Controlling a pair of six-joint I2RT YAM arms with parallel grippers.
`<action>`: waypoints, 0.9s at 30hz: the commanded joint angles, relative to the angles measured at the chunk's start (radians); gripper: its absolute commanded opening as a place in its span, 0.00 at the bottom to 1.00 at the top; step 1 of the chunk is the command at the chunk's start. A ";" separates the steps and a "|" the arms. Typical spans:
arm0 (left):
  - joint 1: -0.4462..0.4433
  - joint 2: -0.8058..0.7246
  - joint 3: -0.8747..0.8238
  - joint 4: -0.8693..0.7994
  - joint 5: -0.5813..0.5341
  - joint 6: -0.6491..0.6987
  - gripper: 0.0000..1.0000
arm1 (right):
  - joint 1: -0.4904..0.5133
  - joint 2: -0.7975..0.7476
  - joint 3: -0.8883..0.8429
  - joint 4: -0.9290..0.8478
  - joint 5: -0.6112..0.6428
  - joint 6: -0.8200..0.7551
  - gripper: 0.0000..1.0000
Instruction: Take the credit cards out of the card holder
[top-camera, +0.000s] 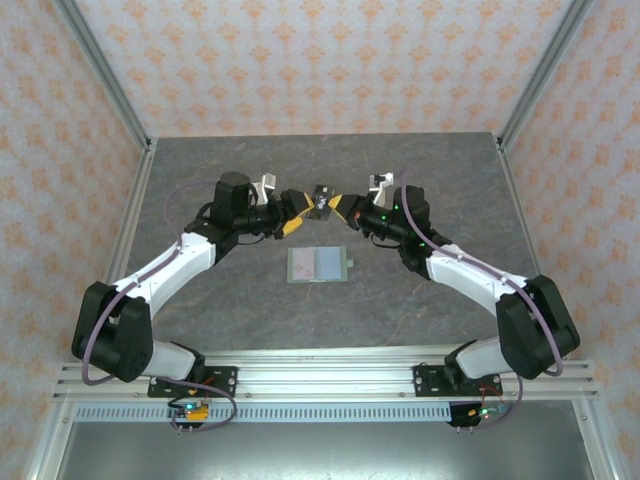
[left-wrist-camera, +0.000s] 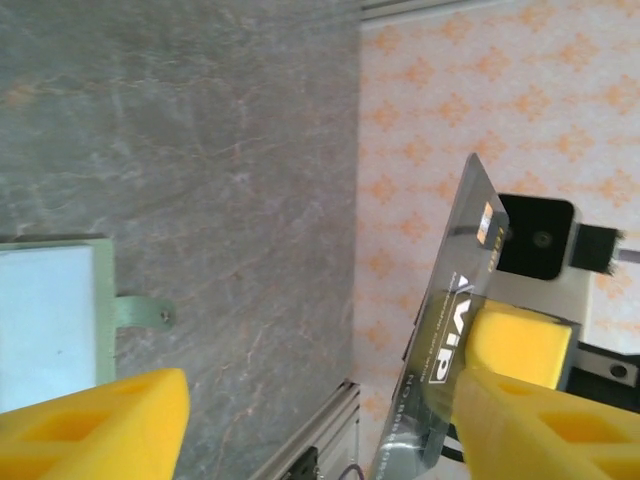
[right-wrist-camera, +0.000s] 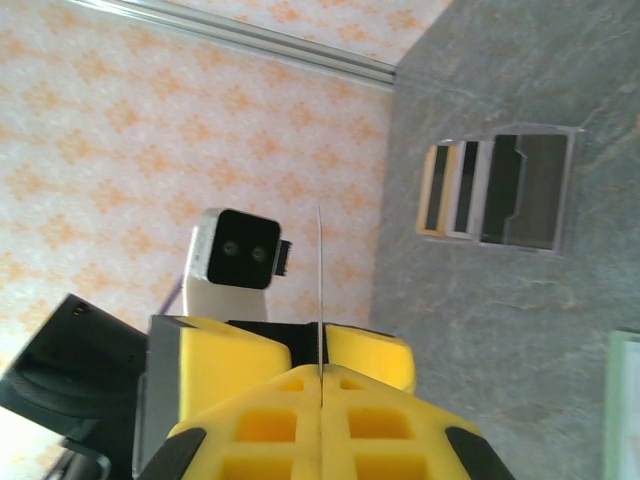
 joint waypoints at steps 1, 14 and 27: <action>-0.010 -0.015 -0.005 0.138 0.065 -0.068 0.60 | -0.003 0.033 0.019 0.133 -0.043 0.082 0.00; -0.014 -0.024 0.004 0.137 0.067 -0.062 0.10 | -0.003 0.062 0.016 0.164 -0.041 0.113 0.00; 0.006 -0.019 0.223 -0.660 -0.521 0.555 0.00 | -0.002 -0.055 0.130 -0.717 0.328 -0.320 0.89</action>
